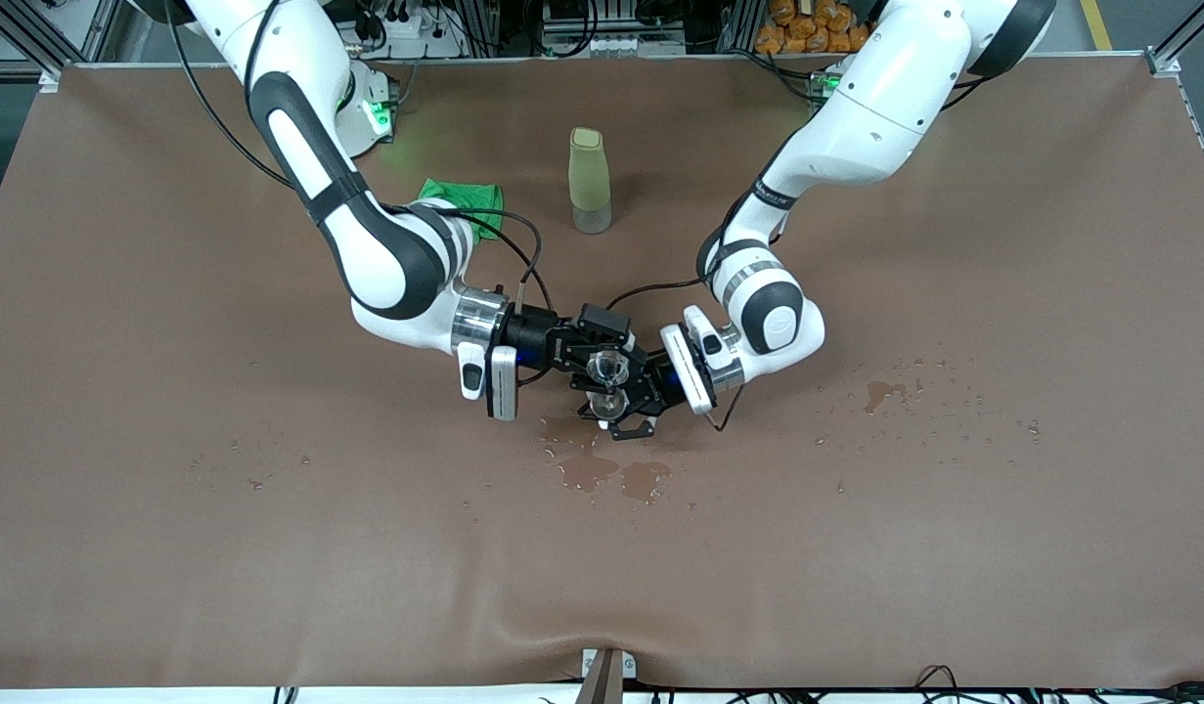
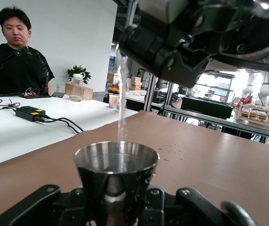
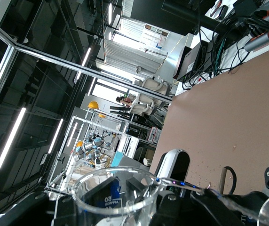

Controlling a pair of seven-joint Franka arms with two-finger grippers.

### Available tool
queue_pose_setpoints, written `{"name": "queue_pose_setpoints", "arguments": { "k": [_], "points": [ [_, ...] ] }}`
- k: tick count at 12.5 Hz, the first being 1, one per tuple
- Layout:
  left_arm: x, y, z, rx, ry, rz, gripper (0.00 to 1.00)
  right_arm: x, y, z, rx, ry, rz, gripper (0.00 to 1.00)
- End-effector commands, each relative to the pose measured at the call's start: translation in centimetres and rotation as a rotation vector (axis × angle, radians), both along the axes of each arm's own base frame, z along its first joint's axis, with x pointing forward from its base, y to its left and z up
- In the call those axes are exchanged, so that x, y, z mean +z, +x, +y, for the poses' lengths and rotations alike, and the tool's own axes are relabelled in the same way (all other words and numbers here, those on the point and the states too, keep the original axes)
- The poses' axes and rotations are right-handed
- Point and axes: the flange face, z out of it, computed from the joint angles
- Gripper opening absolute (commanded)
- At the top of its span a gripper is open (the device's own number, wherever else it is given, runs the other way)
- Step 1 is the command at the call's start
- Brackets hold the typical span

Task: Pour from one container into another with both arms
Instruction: 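Hold the beaker tilted with the right gripper, pouring into the jigger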

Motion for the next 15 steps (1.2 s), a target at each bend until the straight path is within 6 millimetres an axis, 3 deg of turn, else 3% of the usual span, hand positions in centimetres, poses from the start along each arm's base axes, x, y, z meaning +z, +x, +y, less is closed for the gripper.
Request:
{"name": "queue_pose_setpoints", "arguments": {
  "k": [1, 15],
  "points": [
    [0.01, 0.36, -0.51, 0.028, -0.004, -0.013, 0.0, 0.45, 0.27, 0.63, -0.019, 0.024, 0.032, 0.0],
    [-0.01, 0.31, -0.55, 0.029, -0.003, -0.011, 0.0, 0.89, 1.23, -0.01, -0.04, 0.049, 0.076, 0.0]
  ]
}}
